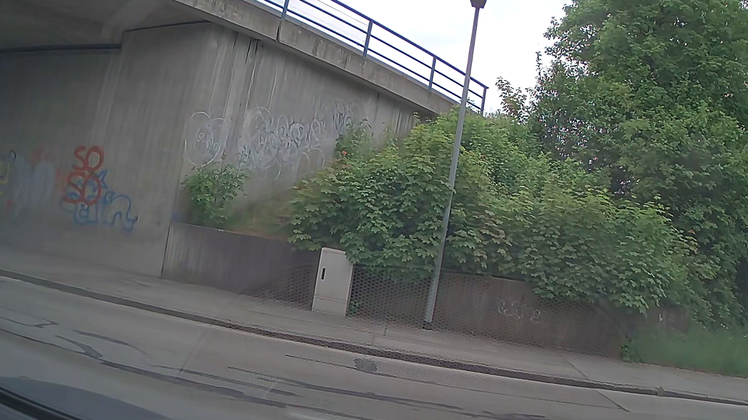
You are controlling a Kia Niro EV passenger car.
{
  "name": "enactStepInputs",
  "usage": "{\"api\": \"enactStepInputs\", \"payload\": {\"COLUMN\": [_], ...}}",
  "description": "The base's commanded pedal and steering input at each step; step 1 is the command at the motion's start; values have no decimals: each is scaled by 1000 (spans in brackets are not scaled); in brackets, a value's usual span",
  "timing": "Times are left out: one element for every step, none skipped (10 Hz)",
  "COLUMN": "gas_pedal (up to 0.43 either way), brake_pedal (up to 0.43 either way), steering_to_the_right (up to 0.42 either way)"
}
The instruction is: Follow the waypoints while adhering to traffic rules and regulations
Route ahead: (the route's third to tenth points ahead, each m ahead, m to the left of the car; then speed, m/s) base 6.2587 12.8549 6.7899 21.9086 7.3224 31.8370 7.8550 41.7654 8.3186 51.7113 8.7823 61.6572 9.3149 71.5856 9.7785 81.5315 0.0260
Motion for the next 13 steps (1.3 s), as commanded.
{"api": "enactStepInputs", "payload": {"gas_pedal": [0, 0, 0, 0, 0, 0, 0, 0, 0, 0, 0, 0, 0], "brake_pedal": [256, 256, 256, 250, 250, 250, 256, 256, 256, 256, 256, 256, 256], "steering_to_the_right": [-123, -114, -113, -113, -113, -113, -113, -114, -114, -114, -114, -114, -114]}}
